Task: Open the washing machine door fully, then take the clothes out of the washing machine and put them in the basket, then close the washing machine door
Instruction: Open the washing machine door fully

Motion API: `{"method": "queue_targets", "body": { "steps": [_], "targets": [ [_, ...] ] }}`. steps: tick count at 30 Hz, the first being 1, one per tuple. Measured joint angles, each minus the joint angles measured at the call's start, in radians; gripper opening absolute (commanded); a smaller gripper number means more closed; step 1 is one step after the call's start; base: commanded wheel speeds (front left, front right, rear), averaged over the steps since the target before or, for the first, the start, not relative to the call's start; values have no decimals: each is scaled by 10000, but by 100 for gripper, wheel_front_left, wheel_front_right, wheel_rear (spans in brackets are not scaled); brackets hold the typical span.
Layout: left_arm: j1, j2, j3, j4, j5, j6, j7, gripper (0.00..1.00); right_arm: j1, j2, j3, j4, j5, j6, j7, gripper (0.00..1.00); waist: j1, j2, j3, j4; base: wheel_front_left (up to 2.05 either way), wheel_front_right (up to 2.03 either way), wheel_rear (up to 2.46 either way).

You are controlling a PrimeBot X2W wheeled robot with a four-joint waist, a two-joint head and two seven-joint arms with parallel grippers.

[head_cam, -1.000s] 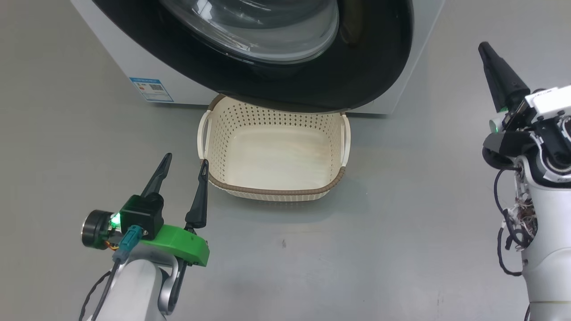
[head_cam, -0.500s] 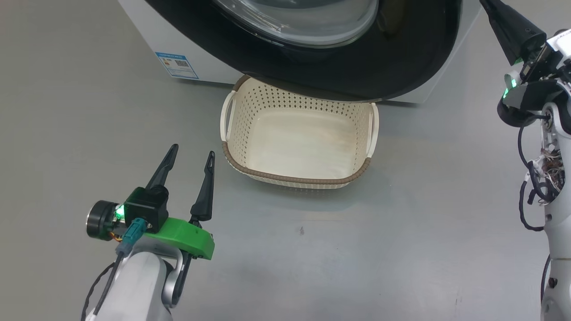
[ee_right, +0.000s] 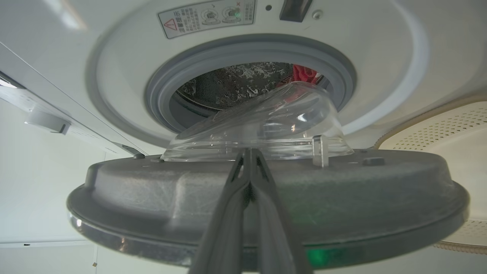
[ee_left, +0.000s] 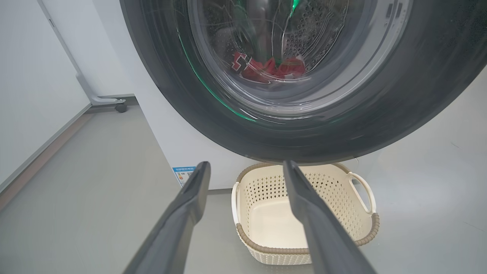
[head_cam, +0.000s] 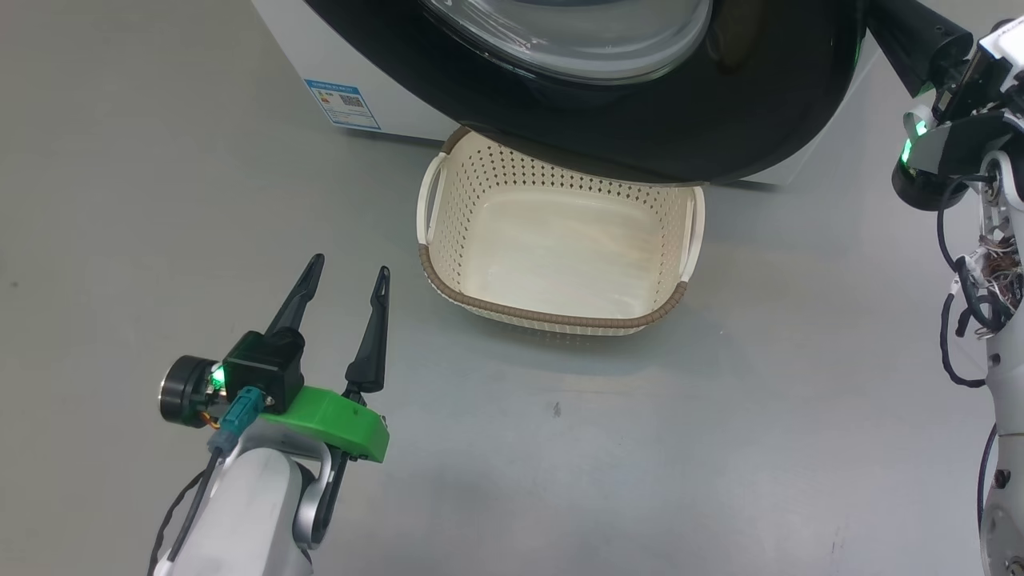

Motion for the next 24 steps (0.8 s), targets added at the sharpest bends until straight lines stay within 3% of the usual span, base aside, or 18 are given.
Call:
{"method": "queue_targets", "body": {
  "steps": [13,24],
  "targets": [
    [-2,0,-84,2,-105,102,0,100,-100,-157,368,259,286,-29,1110,0,0,0,10,45,0,0,0],
    [-2,-2,-65,109,-102,192,0,100,355,278,928,343,543,569,1948,0,0,0,-282,-151,0,0,0]
  ]
}}
